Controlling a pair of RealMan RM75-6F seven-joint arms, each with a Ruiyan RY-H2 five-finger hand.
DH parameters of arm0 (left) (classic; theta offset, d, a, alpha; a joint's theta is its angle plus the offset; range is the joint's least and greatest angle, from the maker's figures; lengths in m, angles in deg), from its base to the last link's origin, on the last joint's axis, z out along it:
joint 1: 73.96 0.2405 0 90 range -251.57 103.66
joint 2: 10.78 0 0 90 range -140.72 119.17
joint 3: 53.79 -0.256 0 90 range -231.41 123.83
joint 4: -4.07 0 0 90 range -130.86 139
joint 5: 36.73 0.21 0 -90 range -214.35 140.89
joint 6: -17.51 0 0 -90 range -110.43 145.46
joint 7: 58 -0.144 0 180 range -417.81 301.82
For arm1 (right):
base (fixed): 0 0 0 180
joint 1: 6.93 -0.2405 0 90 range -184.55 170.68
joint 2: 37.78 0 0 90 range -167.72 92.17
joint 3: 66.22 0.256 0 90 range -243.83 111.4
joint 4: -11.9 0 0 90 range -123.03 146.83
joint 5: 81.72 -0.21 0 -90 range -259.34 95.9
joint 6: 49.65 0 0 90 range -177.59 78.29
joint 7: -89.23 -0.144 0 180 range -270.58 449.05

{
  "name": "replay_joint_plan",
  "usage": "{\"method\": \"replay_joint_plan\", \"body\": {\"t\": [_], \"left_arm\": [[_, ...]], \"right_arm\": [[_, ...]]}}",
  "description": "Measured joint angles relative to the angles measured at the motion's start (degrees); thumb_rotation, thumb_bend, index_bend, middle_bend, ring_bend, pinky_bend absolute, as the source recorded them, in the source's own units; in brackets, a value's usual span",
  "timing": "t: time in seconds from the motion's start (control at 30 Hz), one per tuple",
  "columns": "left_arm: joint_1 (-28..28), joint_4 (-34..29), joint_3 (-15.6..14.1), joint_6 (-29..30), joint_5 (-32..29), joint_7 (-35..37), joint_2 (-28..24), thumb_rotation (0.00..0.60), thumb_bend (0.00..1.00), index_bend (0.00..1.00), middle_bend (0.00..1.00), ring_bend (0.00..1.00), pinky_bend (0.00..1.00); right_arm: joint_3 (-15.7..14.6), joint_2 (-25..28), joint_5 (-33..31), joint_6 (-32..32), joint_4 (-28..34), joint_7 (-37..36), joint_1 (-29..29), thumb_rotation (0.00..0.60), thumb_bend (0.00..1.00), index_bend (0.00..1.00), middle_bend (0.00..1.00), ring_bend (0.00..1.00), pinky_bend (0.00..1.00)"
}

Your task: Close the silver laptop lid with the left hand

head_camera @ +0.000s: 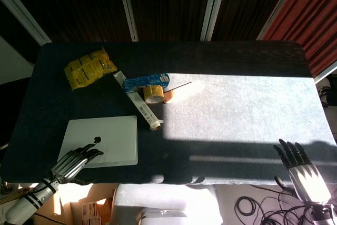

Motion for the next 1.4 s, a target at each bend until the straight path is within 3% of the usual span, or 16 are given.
{"method": "replay_joint_plan", "body": {"t": [0.47,0.63,0.83,0.97,1.07,1.23,1.4], "left_arm": [[-0.05,5.50,-2.51,-5.33,-0.92,5.64,4.33,0.420,0.23,0.16,0.18,0.06,0.27],[0.24,5.61,-2.27,-3.54,-0.52,6.44,4.36,0.416,0.22,0.15,0.18,0.06,0.27],[2.14,3.68,-0.52,7.65,2.05,7.50,2.23,0.403,0.19,0.11,0.18,0.06,0.22],[5.34,-0.29,0.31,18.05,3.93,6.94,-2.28,0.396,0.19,0.09,0.17,0.05,0.17],[8.47,-3.39,0.25,22.62,4.55,3.45,-6.00,0.398,0.18,0.05,0.13,0.02,0.15],[16.24,-4.77,-0.70,29.84,4.22,-2.67,-6.03,0.515,0.18,0.04,0.12,0.01,0.14],[23.96,-2.87,-1.73,34.50,3.00,-4.64,-1.55,0.564,0.17,0.04,0.12,0.01,0.14]], "right_arm": [[-0.09,-0.23,0.13,0.19,0.31,0.81,-0.06,0.600,0.22,0.00,0.00,0.00,0.00],[-0.07,-0.17,0.25,-0.22,0.32,0.64,0.04,0.600,0.22,0.00,0.00,0.00,0.00],[0.13,-0.01,0.31,-1.19,0.14,-0.02,0.33,0.600,0.22,0.00,0.00,0.00,0.00],[0.19,-0.04,0.39,-1.48,0.14,-0.07,0.44,0.600,0.22,0.00,0.00,0.00,0.00],[0.24,-0.18,0.47,-1.55,0.12,0.19,0.46,0.600,0.22,0.00,0.00,0.00,0.00],[0.33,-0.51,0.30,-0.78,0.45,0.91,0.17,0.600,0.22,0.00,0.00,0.00,0.00],[0.52,-0.53,0.17,-0.71,0.59,0.94,0.01,0.600,0.22,0.00,0.00,0.00,0.00]]}}
